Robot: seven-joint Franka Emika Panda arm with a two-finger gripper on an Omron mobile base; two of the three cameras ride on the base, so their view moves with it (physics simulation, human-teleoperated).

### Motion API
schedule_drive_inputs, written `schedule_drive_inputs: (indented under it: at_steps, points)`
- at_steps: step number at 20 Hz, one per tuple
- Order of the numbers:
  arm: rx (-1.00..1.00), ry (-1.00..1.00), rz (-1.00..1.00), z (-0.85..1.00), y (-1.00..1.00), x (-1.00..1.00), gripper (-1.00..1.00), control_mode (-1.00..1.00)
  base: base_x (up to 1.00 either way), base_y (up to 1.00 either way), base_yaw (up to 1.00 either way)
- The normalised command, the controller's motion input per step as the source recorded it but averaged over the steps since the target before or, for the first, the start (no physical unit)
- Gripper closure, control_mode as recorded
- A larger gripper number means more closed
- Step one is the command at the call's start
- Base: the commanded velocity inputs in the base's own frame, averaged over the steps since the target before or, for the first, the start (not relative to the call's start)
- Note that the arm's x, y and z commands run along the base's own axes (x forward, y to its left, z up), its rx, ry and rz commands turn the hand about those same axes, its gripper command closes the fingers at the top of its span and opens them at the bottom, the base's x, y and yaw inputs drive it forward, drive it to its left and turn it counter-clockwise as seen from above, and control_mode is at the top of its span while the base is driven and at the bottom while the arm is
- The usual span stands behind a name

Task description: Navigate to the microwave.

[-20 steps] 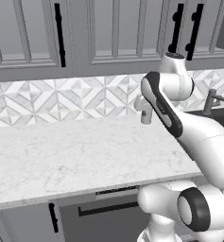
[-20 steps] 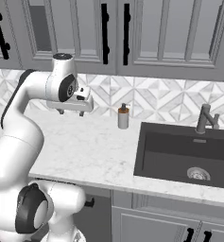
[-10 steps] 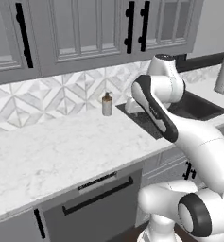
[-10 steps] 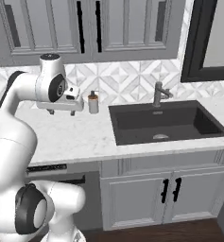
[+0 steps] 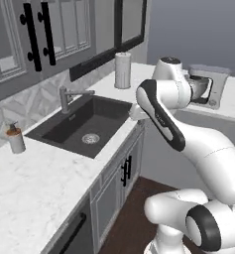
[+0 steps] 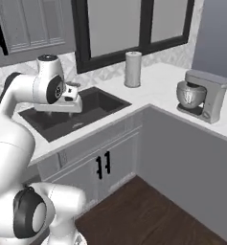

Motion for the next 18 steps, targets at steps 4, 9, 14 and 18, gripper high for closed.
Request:
schedule_drive_inputs:
  at_steps: [4, 9, 14, 18]
  points:
    - [0.0, 0.0, 0.0, 0.0, 0.0, 0.0, -1.0, 1.0, 0.0, 0.0, -1.0]
    - [0.0, 0.0, 0.0, 0.0, 0.0, 0.0, -1.0, 1.0, 0.0, 0.0, -1.0]
    - [0.0, 0.0, 0.0, 0.0, 0.0, 0.0, -1.0, 1.0, 0.0, 0.0, -1.0]
    - [0.0, 0.0, 0.0, 0.0, 0.0, 0.0, -1.0, 1.0, 0.0, 0.0, -1.0]
